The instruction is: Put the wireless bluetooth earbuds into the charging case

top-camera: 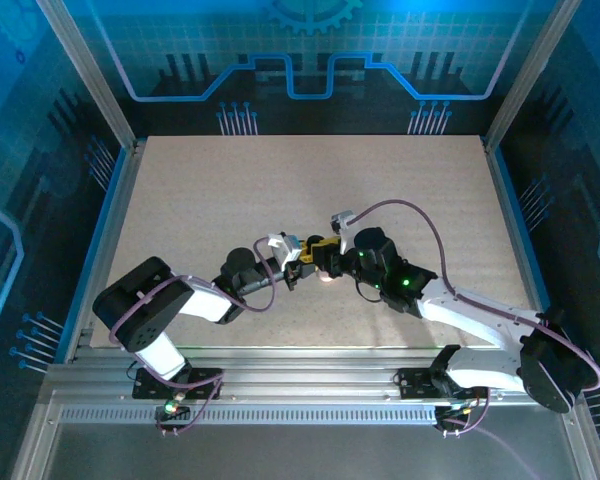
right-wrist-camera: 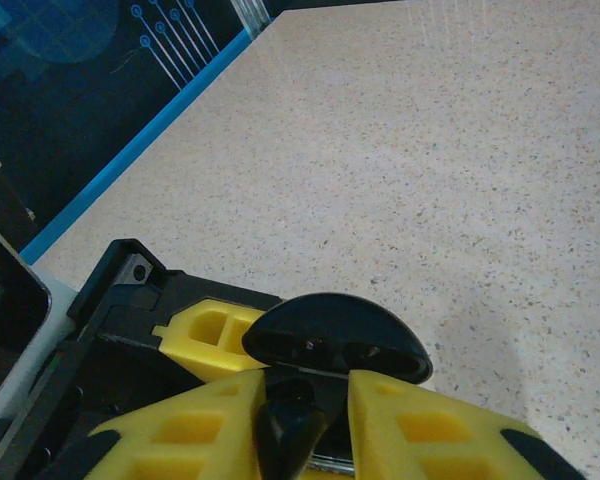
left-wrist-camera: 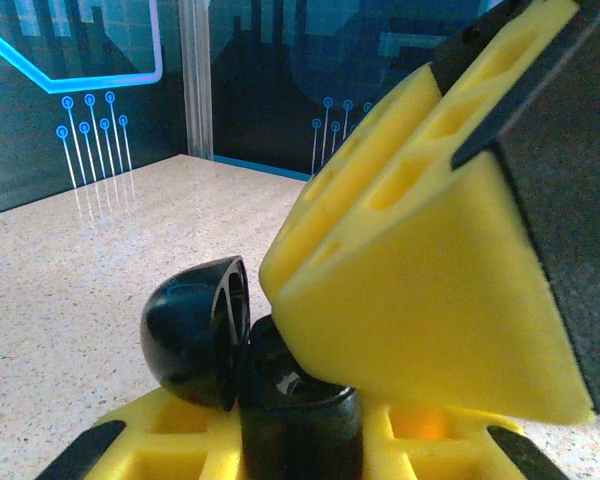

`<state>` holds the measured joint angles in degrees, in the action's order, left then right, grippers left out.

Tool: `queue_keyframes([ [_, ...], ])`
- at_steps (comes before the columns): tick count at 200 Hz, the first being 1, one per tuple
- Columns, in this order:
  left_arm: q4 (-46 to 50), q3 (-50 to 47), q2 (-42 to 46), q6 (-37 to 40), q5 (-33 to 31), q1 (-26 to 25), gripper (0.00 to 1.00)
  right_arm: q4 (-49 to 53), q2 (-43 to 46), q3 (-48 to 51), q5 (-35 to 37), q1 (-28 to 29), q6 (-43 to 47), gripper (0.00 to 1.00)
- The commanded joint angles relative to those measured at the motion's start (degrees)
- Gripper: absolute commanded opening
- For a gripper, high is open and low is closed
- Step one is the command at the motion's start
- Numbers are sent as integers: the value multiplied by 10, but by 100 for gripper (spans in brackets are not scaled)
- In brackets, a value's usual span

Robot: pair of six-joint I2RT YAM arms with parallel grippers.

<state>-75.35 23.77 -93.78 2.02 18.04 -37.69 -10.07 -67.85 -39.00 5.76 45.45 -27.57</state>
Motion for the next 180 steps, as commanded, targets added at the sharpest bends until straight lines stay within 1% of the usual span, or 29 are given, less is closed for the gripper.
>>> queue_keyframes([
  [1, -38, 9, 25, 15, 5, -5, 18, 11, 3, -7, 8, 4, -8, 34],
  [32, -37, 6, 25, 19, 2, -5, 18, 5, 30, -6, -2, 0, -11, 41],
  [51, -37, 3, 23, 20, -1, -5, 18, 3, 60, 1, -36, -12, -14, 47],
  [69, -40, 1, 22, 18, -2, -5, 18, -9, 95, 15, -57, -18, -15, 49],
  [84, -44, 0, 20, 17, -2, -5, 18, -6, 118, 23, -72, -28, -14, 49],
  [109, -49, 1, 18, 15, 0, -5, 18, 35, 141, 22, -94, -50, -13, 48],
  [151, -49, -1, 23, 20, 1, -5, 18, 104, 143, 24, -115, -89, -33, 47],
  [180, -47, 0, 22, 19, 7, -5, 18, 126, 150, 23, -159, -117, -45, 46],
])
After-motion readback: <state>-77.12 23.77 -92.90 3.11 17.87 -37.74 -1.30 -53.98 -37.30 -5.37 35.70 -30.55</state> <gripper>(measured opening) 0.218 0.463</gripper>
